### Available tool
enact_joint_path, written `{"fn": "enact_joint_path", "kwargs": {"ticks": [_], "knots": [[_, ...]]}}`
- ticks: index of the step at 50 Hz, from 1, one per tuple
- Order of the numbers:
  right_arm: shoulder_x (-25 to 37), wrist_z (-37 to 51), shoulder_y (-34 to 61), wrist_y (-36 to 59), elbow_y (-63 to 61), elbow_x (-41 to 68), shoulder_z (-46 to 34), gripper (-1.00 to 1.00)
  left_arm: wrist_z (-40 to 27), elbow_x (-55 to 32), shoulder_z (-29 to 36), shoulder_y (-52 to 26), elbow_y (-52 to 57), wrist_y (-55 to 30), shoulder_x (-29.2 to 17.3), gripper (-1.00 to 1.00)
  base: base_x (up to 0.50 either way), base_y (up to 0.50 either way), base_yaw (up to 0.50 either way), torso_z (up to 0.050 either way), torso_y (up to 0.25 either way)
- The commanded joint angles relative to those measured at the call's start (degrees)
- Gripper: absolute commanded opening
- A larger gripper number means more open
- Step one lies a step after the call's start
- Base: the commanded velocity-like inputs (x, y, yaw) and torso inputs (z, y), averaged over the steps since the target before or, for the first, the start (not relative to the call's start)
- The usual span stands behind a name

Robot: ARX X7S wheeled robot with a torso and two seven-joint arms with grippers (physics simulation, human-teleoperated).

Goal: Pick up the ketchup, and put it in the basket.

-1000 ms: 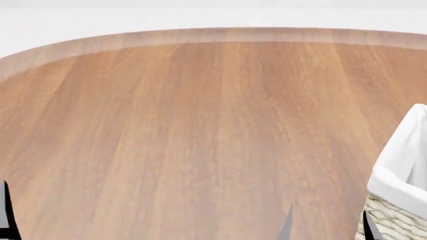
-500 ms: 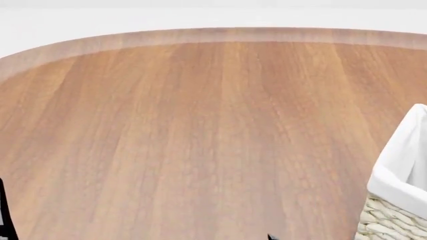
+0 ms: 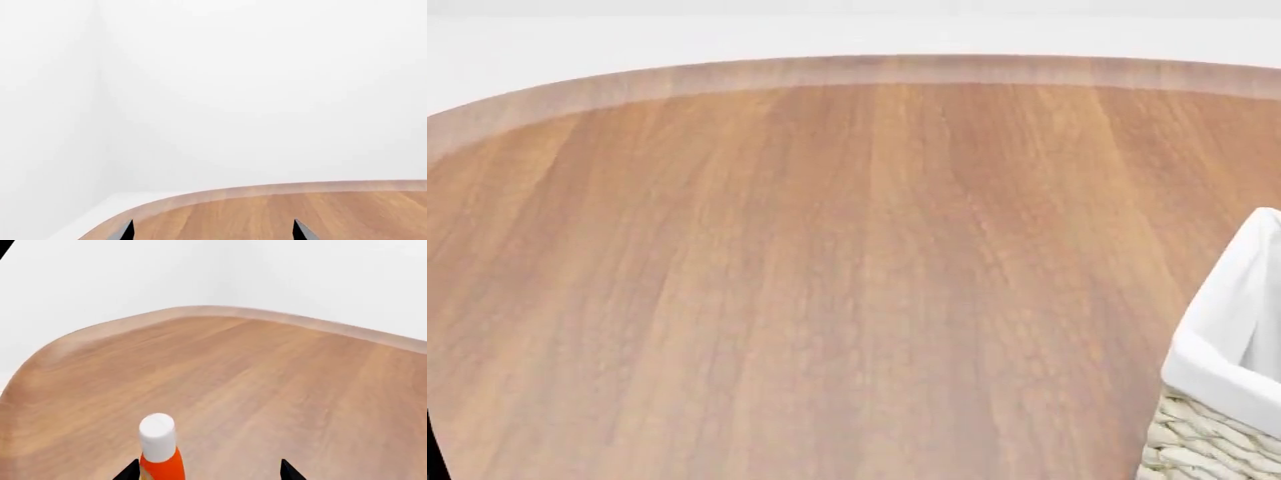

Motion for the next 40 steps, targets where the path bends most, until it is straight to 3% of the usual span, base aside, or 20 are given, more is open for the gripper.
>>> {"fn": "enact_joint_path", "kwargs": {"ticks": [1,23,40], "knots": [[-3.31,-3.50,6.09,3.90,3.10,-0.92,-1.97,1.00,0.01,-0.32,-2.20,0.71,0.58,-0.79,1.26,1.00,0.00,0.00,0.00,0.000,0.000],[-5.77,-4.41,16.35,11.80,5.01,0.05,-5.78,1.00,-1.15,-1.09,-1.53,0.92,1.19,-0.80,0.50,1.00,0.00,0.00,0.00,0.000,0.000],[-7.83,-6.24,18.68,11.19,9.98,-3.06,-10.99,1.00,-2.19,-2.10,-1.74,0.85,1.67,-0.84,-0.16,1.00,0.00,0.00,0.00,0.000,0.000]]}}
